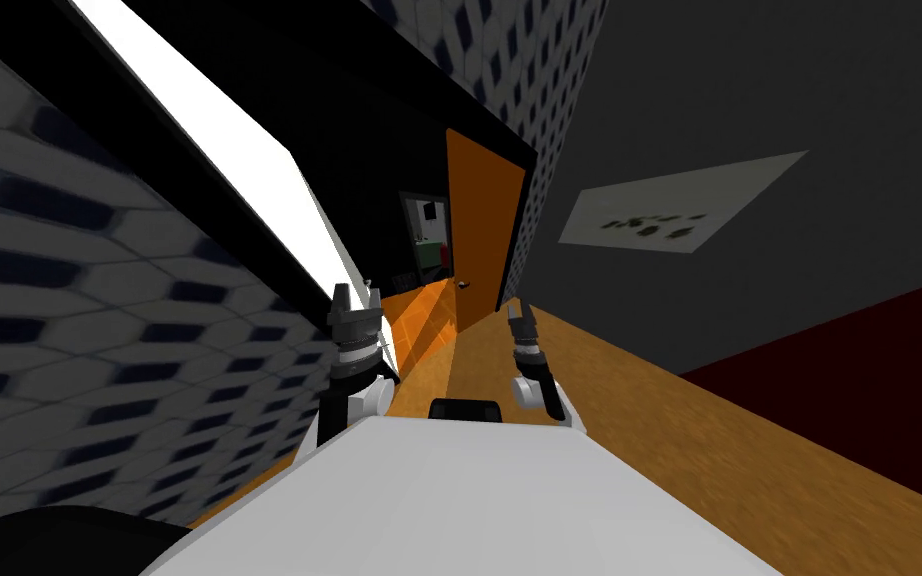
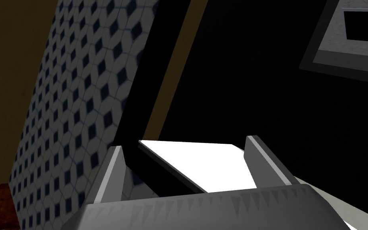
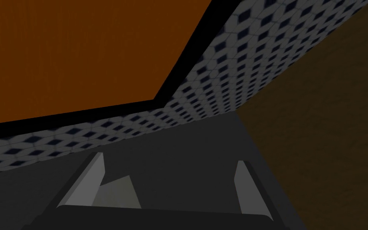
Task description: Push the door open
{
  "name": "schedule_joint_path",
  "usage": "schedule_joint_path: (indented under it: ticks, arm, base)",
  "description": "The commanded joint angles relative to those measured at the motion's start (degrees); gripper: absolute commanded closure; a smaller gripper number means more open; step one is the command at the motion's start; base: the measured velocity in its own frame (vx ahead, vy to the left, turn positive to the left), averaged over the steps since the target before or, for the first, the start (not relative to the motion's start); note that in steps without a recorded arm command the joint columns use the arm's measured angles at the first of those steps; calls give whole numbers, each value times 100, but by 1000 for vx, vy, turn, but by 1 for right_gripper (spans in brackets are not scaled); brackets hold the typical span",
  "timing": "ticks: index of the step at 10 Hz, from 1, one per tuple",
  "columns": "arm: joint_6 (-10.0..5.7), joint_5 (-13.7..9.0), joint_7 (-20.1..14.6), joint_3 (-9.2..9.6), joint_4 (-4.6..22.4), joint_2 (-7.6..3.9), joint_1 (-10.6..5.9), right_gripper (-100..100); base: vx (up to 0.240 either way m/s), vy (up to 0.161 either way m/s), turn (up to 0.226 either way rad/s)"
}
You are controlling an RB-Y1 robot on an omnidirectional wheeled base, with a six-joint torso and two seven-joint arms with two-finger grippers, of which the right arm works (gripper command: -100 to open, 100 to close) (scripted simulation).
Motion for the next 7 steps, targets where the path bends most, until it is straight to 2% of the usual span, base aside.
schedule_joint_path:
  ticks: [1, 2, 3, 7]
  arm:
    - [-3, -9, -40, 85, 185, -27, -80, -100]
    - [-17, -9, -53, 143, 297, -34, -119, -100]
    - [-44, -8, -79, 260, 522, -47, -199, -100]
    - [-103, -6, -135, 508, 999, -68, -368, -100]
  base:
    - [131, -35, -9]
    - [102, -34, -12]
    - [125, -37, -18]
    - [112, -27, -12]
